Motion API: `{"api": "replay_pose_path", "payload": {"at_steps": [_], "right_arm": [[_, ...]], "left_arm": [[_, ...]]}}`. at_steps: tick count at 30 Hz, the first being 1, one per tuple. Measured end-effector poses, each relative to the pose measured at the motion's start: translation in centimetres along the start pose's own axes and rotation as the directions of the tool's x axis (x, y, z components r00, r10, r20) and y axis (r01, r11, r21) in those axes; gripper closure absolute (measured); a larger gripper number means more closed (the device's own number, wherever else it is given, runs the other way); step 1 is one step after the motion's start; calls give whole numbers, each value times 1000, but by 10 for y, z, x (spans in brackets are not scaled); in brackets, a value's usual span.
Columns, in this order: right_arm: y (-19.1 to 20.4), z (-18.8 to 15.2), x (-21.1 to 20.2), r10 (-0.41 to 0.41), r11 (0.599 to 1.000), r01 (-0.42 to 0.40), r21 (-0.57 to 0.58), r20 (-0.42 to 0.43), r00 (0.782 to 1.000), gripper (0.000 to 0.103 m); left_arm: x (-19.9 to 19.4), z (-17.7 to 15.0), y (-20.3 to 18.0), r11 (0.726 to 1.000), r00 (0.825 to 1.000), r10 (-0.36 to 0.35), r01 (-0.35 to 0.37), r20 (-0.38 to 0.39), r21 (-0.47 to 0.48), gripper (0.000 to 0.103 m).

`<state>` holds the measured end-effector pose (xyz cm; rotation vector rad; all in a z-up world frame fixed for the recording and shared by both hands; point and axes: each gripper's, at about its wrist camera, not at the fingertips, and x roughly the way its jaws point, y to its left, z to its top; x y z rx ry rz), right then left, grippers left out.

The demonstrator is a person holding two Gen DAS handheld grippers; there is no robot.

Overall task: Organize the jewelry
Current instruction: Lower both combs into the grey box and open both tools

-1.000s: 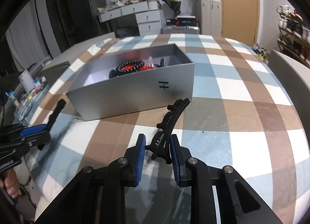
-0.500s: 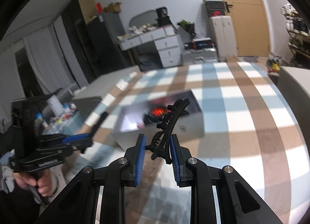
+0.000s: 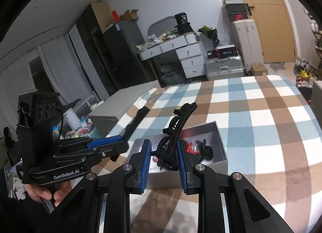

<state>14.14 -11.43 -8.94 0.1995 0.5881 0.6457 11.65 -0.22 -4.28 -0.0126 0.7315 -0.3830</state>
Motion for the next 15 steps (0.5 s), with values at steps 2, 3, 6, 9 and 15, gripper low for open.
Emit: {"api": "replay_pose_path", "payload": {"at_steps": [2,3,6,9,15], "right_arm": [[-5,3,4,9,1000,-9,12,3,1000,79],[-7,4,6,12,1000,-12,15,5,1000,79],[-12,7,11,19,1000,-19,21,9,1000,79],[-16,10,17,27,999,-28,19,3,1000,79],[-19,10,26,39,999,-39,6,0,999,79]], "left_arm": [[6,3,0,1000,1000,-7,7,-4,-1,90],[9,4,0,1000,1000,-12,12,-7,-1,90],[14,9,1,1000,1000,-16,16,-8,-10,90],[18,11,3,1000,1000,-22,22,-9,-19,90],[26,12,3,999,999,-44,43,-16,-28,90]]}}
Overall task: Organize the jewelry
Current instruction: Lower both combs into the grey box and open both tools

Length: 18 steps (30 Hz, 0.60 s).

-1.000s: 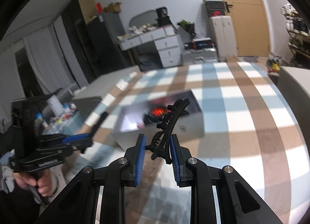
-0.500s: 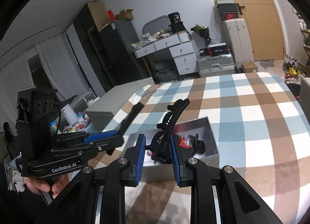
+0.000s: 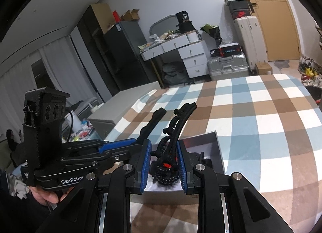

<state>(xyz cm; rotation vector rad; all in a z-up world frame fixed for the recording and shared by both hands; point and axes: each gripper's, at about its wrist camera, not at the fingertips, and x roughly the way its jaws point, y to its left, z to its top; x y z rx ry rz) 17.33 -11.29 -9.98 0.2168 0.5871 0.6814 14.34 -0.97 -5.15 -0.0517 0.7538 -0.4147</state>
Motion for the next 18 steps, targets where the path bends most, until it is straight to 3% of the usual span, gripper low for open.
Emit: {"api": "replay_pose_path", "payload": {"at_steps": [18], "right_arm": [[-3,-12,16,-17,1000,16,-22,-46,999,79]], "left_arm": [[12,-1,-4,999,1000,-20,21,-17,31,90]]}}
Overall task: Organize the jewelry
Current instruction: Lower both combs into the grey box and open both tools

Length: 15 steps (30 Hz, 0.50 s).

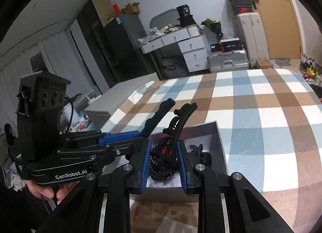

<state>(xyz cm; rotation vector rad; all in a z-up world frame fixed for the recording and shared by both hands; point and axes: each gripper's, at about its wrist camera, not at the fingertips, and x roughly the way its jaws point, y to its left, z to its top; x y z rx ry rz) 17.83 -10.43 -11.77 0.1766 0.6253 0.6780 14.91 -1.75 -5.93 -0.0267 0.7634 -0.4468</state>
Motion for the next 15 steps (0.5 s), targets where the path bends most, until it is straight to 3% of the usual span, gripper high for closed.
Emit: {"api": "replay_pose_path", "payload": {"at_steps": [10,15], "right_arm": [[6,-3,-4,13,1000,-13,19,38,999,79],[1,-4,4,-22,999,21,29,19,1000,76]], "left_arm": [[5,-1,0,999,999,-43,43,-8,13,90],[9,1,4,999,999,-41,42,-10,20,86]]}}
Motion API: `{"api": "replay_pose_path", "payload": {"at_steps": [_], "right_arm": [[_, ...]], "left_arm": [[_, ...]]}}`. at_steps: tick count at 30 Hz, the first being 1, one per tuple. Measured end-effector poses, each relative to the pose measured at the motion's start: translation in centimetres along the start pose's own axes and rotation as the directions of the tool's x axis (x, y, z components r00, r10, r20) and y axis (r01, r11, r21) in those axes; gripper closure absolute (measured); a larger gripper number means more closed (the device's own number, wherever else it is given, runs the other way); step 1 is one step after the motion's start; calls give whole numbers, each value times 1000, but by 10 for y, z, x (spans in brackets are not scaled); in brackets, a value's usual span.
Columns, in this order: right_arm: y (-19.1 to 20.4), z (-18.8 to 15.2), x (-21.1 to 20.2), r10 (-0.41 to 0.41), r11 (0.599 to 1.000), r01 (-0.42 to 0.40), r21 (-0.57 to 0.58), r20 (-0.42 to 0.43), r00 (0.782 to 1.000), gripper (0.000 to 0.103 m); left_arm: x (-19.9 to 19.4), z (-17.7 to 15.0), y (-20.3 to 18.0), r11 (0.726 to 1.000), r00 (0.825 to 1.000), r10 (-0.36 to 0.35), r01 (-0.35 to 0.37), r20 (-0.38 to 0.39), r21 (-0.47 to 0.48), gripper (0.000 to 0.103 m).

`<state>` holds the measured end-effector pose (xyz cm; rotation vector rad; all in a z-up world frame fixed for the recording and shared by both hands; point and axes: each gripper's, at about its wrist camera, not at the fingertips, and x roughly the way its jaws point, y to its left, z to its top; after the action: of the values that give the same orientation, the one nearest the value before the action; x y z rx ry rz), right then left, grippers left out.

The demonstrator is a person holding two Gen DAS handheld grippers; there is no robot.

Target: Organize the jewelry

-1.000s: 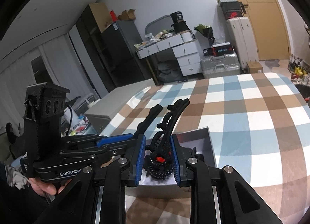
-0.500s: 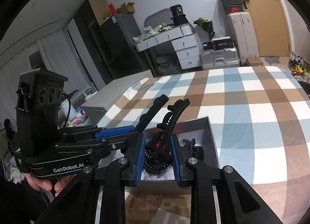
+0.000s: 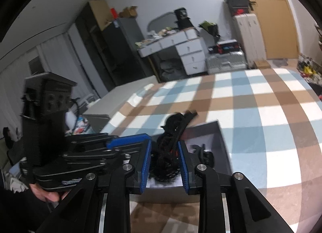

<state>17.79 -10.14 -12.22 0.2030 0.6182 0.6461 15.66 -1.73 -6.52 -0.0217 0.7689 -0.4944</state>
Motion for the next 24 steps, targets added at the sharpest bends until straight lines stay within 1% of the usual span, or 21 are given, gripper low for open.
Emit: {"api": "replay_pose_path", "payload": {"at_steps": [1,2,3,4,5,7,10,13,15,18,20,22,24], "right_arm": [[-1,-1,2,2,1000,-2,1,-11,1000,75],[-2,-1,4,0,1000,0,-2,-16,1000,70],[-2,-2,3,-16,1000,16,-5,-13,1000,65],[-2,-4,2,-27,1000,27,-8,-8,1000,52],[-2,-5,0,-33,999,33,-10,2,999,45],[-1,-6,-6,-28,999,28,-19,17,999,43],[1,-7,-13,-51,998,52,-32,37,998,37],[2,-6,-23,-59,998,62,-34,62,996,34],[4,-6,-27,-63,997,66,-39,68,996,33],[7,-5,-34,-78,995,82,-53,85,993,33],[11,-4,-39,-83,994,90,-62,105,991,26],[15,-3,-46,-86,992,97,-76,140,986,23],[21,-2,-54,-79,990,99,-101,183,980,21]], "left_arm": [[0,0,1,1000,1000,10,-10,-2,-6,83],[-1,0,3,1000,1000,19,-19,-2,-16,76],[-2,-1,5,1000,1000,17,-17,0,-24,65],[-3,-3,6,999,1000,19,-19,1,-30,60],[-6,-4,7,999,1000,25,-24,11,-39,57],[-9,-6,9,999,1000,20,-19,21,-47,55],[-13,-7,10,998,999,42,-41,23,-54,55],[-18,-7,10,996,997,64,-61,37,-64,54],[-23,-8,9,994,994,93,-89,58,-69,45],[-31,-9,10,989,987,125,-117,102,-87,37],[-37,-11,9,984,979,160,-147,130,-103,32],[-43,-11,9,977,969,194,-177,155,-116,27],[-49,-12,8,969,955,232,-211,184,-127,20]]}}
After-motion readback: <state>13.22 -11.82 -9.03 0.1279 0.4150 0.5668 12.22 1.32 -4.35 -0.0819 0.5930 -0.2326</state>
